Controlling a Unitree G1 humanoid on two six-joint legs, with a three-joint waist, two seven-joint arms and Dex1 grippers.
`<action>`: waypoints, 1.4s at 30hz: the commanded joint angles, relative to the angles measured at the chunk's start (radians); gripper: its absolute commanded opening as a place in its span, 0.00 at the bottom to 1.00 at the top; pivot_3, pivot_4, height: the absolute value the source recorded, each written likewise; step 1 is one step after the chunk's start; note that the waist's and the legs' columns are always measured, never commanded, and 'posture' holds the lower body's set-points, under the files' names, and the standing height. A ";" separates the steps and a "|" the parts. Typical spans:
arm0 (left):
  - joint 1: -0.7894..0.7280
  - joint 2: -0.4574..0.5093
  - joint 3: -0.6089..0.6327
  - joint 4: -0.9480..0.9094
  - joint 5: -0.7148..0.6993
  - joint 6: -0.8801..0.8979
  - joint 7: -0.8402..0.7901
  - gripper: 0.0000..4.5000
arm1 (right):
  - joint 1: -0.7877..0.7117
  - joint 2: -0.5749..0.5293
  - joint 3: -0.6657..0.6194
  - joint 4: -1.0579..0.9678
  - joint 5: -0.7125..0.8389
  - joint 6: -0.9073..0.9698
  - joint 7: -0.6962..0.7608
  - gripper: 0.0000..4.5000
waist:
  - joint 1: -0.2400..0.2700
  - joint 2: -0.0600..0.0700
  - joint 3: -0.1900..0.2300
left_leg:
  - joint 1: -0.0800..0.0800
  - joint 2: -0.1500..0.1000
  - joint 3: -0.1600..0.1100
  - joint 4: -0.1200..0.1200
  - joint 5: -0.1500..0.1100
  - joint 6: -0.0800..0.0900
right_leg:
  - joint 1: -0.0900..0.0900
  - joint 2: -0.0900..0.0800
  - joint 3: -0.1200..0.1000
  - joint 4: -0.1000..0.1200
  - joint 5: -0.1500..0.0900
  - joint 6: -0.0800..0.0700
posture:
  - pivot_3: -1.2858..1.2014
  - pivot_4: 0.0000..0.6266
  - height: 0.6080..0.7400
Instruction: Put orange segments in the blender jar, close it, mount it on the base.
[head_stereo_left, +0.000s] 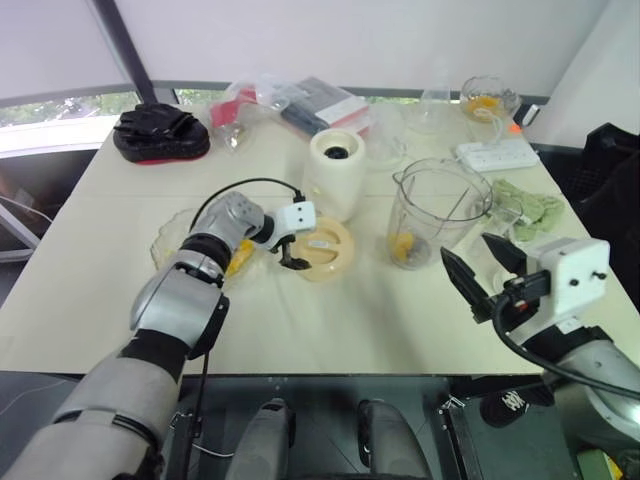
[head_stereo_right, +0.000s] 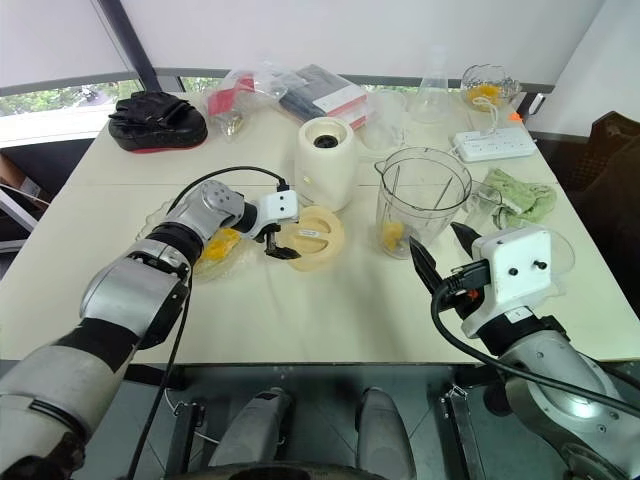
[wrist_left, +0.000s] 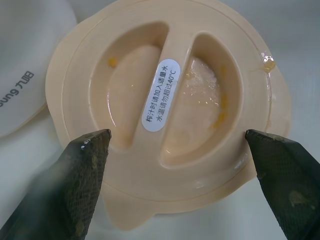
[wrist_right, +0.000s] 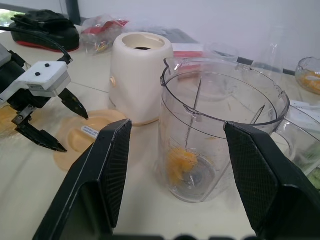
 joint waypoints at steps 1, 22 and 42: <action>-0.021 -0.012 0.004 -0.002 0.020 0.001 0.005 0.94 | 0.001 -0.011 -0.006 -0.032 -0.001 -0.023 -0.010 0.68 | 0.001 0.000 0.000 | 0.000 0.000 0.000 0.000 0.000 0.000 | 0.000 0.000 0.000 0.000 0.001 0.000 | 0.52 0.24 1.00; -0.022 0.023 0.070 -0.018 -0.003 -0.076 -0.019 0.40 | -0.005 -0.016 -0.010 -0.032 0.008 -0.007 -0.019 0.69 | -0.002 -0.001 0.000 | -0.002 0.000 0.000 -0.001 -0.001 0.001 | -0.002 0.000 0.000 -0.001 0.002 -0.002 | 0.52 0.24 1.00; 0.004 -0.016 0.080 -0.016 0.021 -0.069 -0.010 0.40 | -0.049 0.020 0.008 -0.032 0.004 0.048 0.002 0.69 | -0.002 -0.001 0.000 | -0.002 0.000 0.000 0.000 -0.001 0.001 | -0.002 0.000 0.000 -0.001 0.002 -0.001 | 0.52 0.24 1.00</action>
